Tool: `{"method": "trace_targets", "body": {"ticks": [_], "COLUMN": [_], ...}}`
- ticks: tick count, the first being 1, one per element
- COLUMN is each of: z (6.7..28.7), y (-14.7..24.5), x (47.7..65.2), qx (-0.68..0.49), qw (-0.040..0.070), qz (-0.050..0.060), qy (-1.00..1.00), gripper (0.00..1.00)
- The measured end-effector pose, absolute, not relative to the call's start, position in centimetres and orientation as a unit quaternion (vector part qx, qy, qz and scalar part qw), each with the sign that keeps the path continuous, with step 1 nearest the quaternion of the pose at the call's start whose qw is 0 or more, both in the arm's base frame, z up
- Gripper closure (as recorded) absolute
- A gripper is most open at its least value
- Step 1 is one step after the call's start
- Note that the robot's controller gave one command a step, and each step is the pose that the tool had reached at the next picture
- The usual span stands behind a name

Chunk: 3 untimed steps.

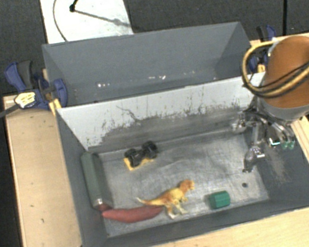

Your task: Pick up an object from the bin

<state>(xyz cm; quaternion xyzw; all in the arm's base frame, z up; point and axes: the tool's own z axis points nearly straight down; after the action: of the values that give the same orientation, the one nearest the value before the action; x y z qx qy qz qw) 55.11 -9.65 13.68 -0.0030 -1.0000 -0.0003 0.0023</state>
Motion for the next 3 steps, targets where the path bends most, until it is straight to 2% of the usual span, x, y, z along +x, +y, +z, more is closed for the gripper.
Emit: {"method": "trace_targets", "body": {"ticks": [1, 2, 3], "z": [14.1, 11.1, 10.1], "y": [-9.6, -5.1, 2.2], "x": [55.3, 54.1, 50.9], "qx": [-0.001, 0.040, 0.084], "qw": [-0.002, -0.002, -0.001], "qz": [0.000, 0.001, 0.000], "qy": [-1.000, -0.999, -0.996], "gripper": [0.00, 0.00, 0.00]}}
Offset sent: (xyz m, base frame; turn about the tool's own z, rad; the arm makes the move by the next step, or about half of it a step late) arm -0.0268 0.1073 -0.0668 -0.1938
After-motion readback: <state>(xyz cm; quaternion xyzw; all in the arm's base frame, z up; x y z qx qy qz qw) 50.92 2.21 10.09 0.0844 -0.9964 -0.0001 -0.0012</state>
